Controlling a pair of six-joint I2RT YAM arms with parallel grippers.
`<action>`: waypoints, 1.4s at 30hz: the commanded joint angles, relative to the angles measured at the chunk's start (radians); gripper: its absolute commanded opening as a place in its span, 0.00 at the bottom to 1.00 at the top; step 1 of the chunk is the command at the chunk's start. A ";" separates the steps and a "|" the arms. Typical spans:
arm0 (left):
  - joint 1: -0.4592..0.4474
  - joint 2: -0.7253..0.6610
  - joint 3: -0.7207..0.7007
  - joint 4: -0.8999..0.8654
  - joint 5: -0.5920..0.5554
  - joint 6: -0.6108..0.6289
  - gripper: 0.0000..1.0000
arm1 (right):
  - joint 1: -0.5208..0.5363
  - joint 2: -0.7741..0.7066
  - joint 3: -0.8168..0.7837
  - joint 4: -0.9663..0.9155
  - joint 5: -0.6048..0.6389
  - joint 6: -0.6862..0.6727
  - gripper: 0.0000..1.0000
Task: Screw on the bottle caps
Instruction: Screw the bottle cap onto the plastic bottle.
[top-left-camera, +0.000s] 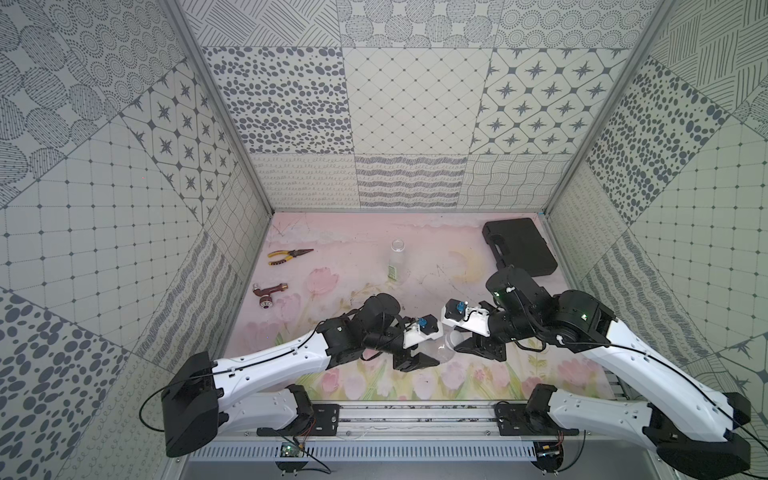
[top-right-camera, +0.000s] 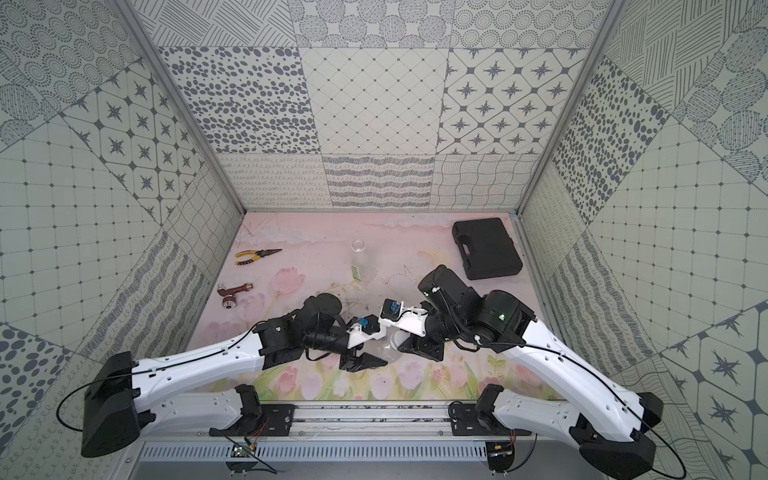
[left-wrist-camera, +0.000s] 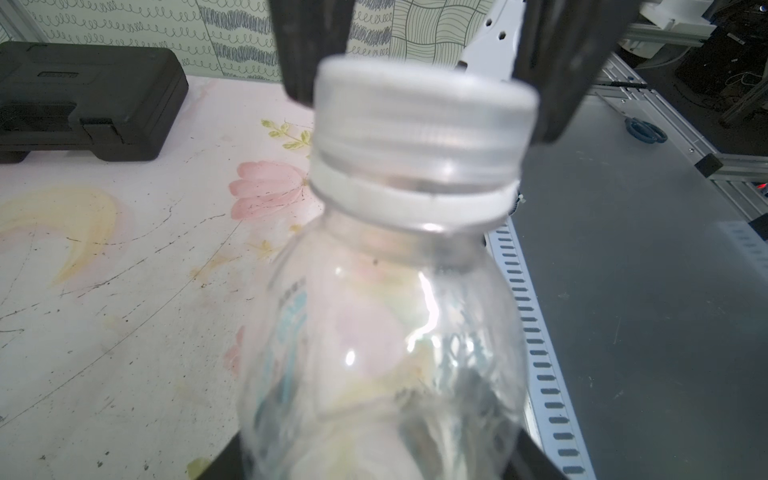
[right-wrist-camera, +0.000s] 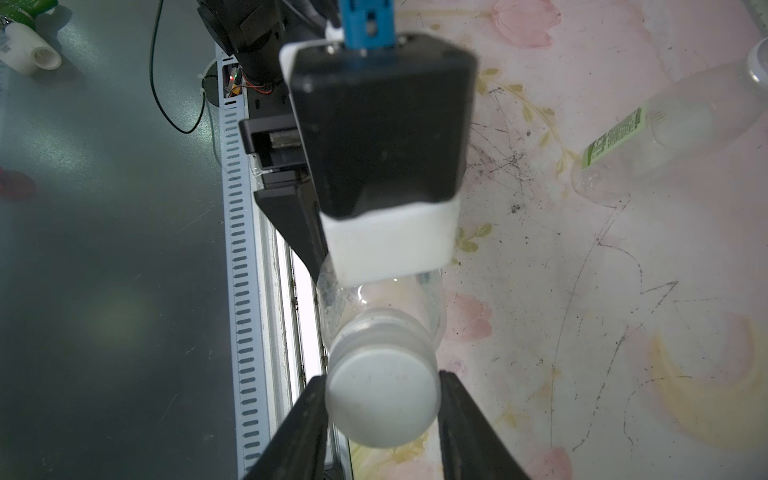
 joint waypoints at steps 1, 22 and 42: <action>-0.003 -0.008 0.011 0.046 0.005 -0.005 0.49 | 0.005 0.011 -0.018 0.058 0.011 0.050 0.33; -0.021 -0.076 -0.100 0.317 -0.471 0.016 0.44 | -0.017 0.094 0.027 0.196 0.054 0.885 0.14; -0.021 -0.157 -0.121 0.205 -0.166 -0.028 0.49 | -0.018 -0.086 0.090 0.103 -0.117 0.317 0.70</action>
